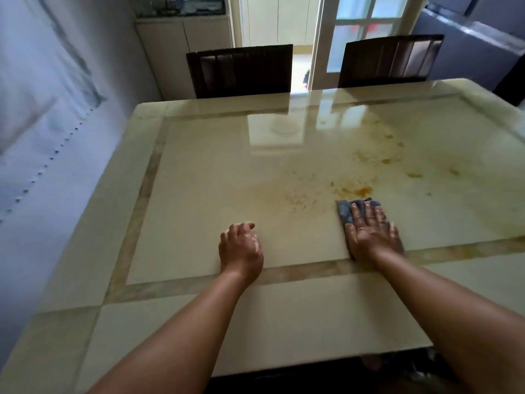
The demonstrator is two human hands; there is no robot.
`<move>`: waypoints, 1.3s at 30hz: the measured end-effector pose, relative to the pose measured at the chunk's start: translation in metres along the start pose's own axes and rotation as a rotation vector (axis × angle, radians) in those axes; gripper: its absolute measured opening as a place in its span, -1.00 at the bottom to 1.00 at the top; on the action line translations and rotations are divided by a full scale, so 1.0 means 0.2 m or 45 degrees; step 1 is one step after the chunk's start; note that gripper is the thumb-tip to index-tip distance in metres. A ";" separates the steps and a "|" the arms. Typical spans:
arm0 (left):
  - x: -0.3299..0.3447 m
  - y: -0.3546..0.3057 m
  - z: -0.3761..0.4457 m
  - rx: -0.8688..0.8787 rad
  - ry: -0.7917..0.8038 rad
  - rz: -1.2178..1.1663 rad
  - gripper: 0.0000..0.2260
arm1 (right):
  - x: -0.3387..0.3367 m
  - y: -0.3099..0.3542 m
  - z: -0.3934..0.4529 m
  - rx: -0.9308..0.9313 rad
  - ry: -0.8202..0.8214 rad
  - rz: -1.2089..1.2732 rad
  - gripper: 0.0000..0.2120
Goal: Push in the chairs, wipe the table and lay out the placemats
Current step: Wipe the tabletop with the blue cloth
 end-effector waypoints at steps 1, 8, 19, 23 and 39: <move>0.01 -0.01 0.01 -0.020 -0.017 -0.025 -0.69 | 0.00 0.04 0.02 0.070 -0.013 0.045 -0.46; 0.06 -0.04 0.05 -0.194 -0.149 -0.198 -0.68 | 0.18 0.53 -0.22 -0.714 0.126 -0.102 -0.46; 0.05 -0.01 0.17 -0.175 -0.331 -0.222 -0.74 | 0.01 0.54 0.24 -0.261 -0.006 0.092 -0.46; 0.06 0.04 0.25 -0.175 -0.467 -0.256 -0.70 | 0.03 0.66 0.27 -0.212 0.001 0.096 -0.47; 0.13 -0.09 0.47 -0.256 -0.755 -0.250 -0.49 | -0.06 1.06 0.80 -1.391 0.141 -0.215 -0.49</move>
Point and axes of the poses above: each hand's wrist, its own z-axis towards the middle knuckle, its own x-axis out of the palm, y = z × x, the point moved 1 cm from there along z, towards the middle knuckle, and after that the axes turned 1 degree about z, right-handed, at the moved point
